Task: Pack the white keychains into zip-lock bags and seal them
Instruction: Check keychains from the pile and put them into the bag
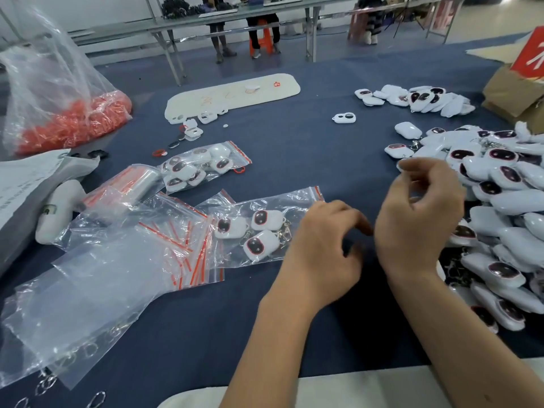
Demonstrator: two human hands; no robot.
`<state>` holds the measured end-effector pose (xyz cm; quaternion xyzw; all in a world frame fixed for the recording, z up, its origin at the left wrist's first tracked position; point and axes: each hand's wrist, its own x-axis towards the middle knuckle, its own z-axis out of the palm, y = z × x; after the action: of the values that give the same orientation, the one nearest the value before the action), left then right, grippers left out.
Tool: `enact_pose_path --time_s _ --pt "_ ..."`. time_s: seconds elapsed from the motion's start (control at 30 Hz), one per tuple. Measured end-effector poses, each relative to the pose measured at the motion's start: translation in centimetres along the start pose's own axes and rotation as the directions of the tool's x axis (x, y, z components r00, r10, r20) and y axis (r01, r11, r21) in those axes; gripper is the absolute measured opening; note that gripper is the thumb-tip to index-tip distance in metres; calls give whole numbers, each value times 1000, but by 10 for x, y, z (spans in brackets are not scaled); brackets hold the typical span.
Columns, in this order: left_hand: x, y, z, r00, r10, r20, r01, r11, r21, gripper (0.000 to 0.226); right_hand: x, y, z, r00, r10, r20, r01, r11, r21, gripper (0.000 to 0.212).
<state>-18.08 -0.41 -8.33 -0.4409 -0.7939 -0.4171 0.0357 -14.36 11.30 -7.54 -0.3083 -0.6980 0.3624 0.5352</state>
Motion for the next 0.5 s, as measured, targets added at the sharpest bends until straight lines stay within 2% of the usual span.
enact_pose_path --time_s 0.1,0.2,0.33,0.5 --pt "-2 16 14 983 69 169 -62 997 -44 53 8 -2 -5 992 93 -84 -83 990 118 21" --pt "-5 20 19 956 99 276 -87 995 -57 59 16 3 -7 968 225 -109 -202 961 187 22" --pt "-5 18 21 948 96 304 -100 995 -3 58 18 4 -8 961 243 -129 -212 953 218 18" --pt "-6 15 24 968 64 241 -77 996 48 46 21 3 -9 956 266 -122 -221 930 295 17"
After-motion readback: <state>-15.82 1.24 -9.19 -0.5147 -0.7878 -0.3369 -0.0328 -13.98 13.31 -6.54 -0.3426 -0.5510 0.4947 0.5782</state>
